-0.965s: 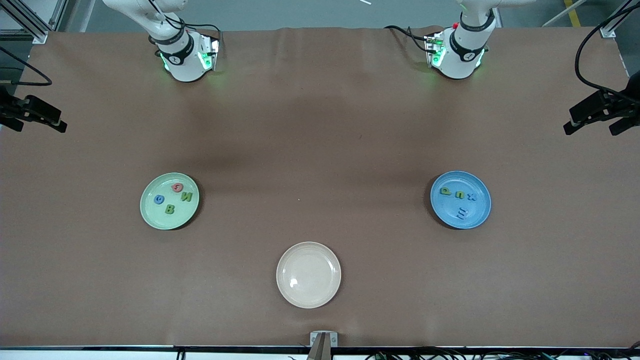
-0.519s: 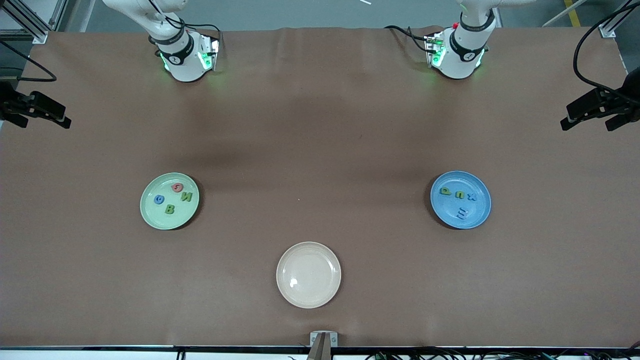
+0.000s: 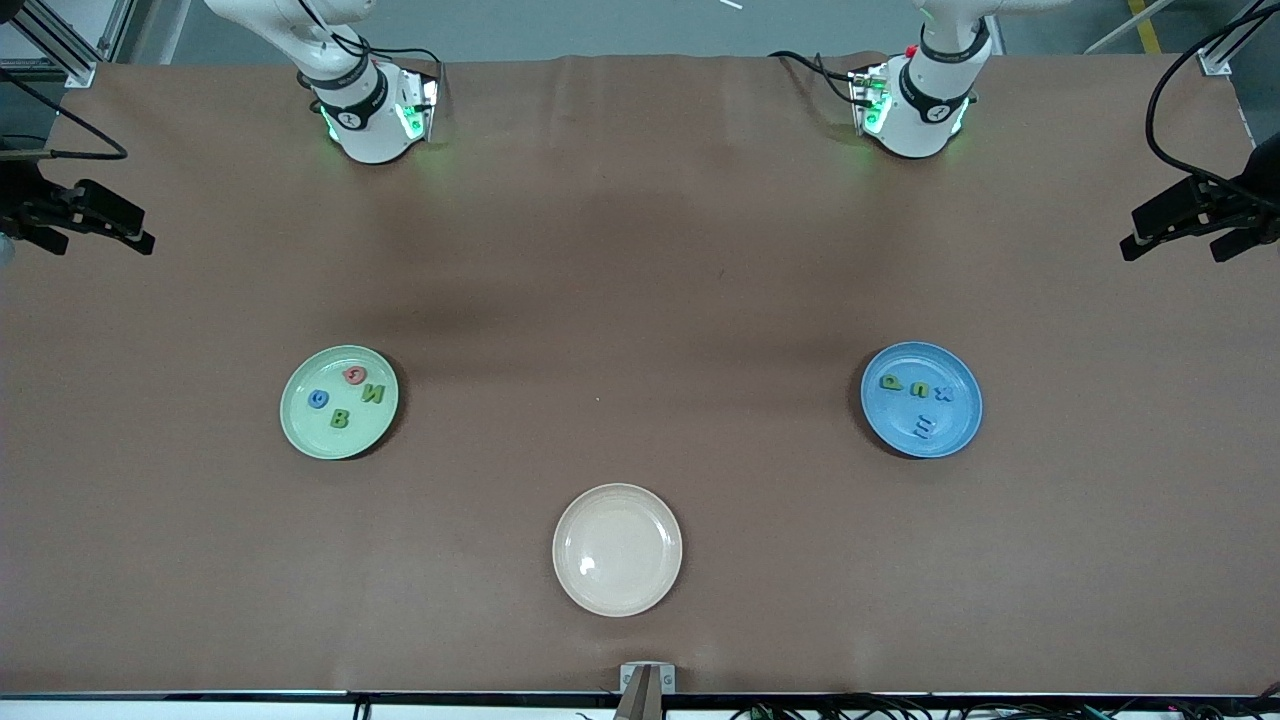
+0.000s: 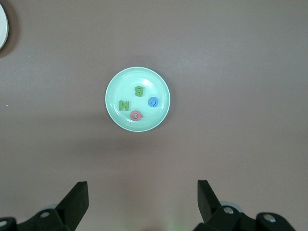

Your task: Sort upper and lower case letters into plates

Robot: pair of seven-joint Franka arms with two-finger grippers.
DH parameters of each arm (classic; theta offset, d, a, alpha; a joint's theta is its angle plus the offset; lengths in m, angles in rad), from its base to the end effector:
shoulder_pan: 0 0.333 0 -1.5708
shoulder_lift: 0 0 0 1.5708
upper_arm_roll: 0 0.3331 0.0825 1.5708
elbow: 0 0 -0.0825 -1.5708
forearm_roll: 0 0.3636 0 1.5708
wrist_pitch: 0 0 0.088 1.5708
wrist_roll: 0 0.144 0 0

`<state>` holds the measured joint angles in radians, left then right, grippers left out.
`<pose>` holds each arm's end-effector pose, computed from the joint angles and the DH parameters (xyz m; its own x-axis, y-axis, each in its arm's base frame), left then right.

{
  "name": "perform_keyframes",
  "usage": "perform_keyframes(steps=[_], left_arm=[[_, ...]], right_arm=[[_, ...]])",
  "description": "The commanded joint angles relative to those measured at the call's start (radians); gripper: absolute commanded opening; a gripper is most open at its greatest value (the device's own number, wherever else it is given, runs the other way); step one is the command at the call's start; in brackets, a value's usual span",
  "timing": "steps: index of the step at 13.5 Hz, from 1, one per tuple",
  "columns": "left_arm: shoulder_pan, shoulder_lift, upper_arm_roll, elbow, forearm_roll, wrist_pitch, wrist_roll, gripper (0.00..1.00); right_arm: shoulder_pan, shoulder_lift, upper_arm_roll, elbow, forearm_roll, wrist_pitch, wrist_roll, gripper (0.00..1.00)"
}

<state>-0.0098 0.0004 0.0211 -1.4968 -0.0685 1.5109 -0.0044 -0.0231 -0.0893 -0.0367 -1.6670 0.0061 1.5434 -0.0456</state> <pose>0.5292 -0.0042 0.6326 0.9998 0.0116 0.0135 0.0106 -0.9976 0.0683 0.4988 -0.0298 0.6052 0.9993 -0.0137 -0.0339 -0.0141 -0.9998 -0.0109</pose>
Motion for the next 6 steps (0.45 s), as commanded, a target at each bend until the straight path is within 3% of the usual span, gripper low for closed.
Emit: perform_keyframes(steps=[1,6], left_arm=[[-0.006,-0.007,-0.001,-0.005,0.032,-0.011,0.007,1.0],[-0.004,-0.007,-0.003,-0.005,0.032,-0.011,0.009,1.0]], right_arm=[[0.005,-0.036,0.0,-0.037,-0.003,0.007,0.004,1.0],[0.006,-0.035,0.0,-0.037,-0.003,-0.005,0.004,1.0]])
